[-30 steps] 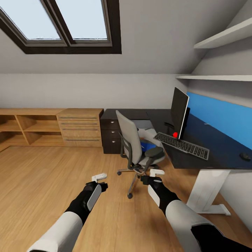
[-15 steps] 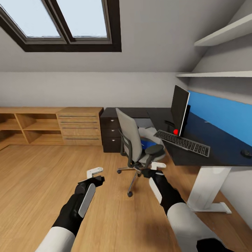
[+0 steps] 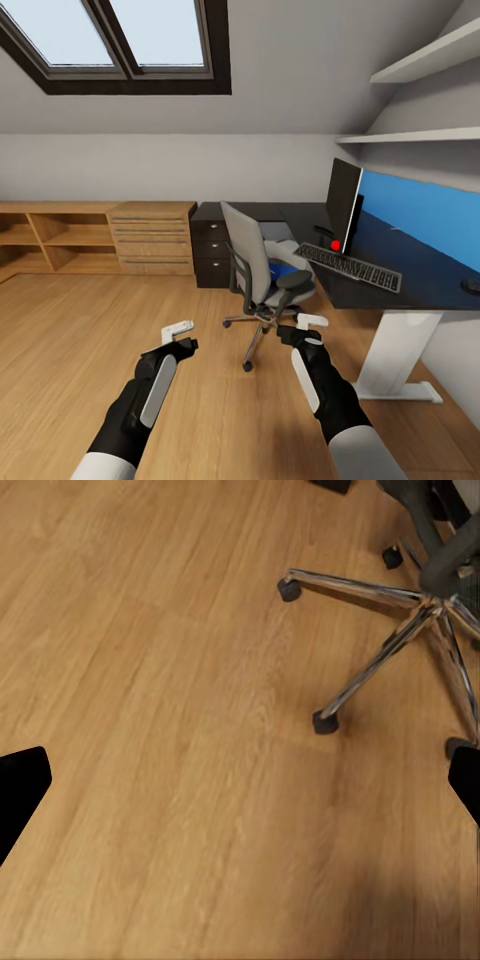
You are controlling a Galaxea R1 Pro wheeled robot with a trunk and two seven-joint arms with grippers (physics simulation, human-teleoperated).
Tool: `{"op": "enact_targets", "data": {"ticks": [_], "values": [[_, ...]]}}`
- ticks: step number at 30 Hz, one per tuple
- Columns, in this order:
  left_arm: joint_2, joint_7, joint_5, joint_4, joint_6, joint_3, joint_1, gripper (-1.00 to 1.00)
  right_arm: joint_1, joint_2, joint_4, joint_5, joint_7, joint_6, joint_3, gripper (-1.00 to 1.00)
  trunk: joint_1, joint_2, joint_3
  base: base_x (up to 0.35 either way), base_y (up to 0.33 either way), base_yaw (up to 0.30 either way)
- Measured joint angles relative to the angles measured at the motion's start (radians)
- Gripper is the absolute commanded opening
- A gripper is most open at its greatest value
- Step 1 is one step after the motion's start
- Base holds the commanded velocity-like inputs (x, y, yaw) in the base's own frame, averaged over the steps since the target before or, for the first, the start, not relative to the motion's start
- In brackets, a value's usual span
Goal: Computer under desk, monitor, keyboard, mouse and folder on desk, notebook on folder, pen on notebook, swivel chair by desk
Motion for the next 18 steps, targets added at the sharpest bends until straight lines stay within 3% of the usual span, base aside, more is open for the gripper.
{"op": "enact_targets", "data": {"ticks": [6, 18], "values": [[-0.001, 0.001, 0.0, -0.034, 0.0, -0.001, 0.03, 1.0, 0.001, 0.0, -0.001, 0.0, 0.0, 0.0, 0.001, 1.0, 0.023, -0.042, -0.019, 0.0, 0.0, 0.0], [-0.002, -0.001, 0.001, -0.032, 0.0, -0.002, 0.036, 1.0, 0.001, 0.0, -0.001, 0.001, 0.0, -0.006, 0.0, 1.0, 0.069, -0.126, -0.056, 0.0, 0.0, 0.0]]}}
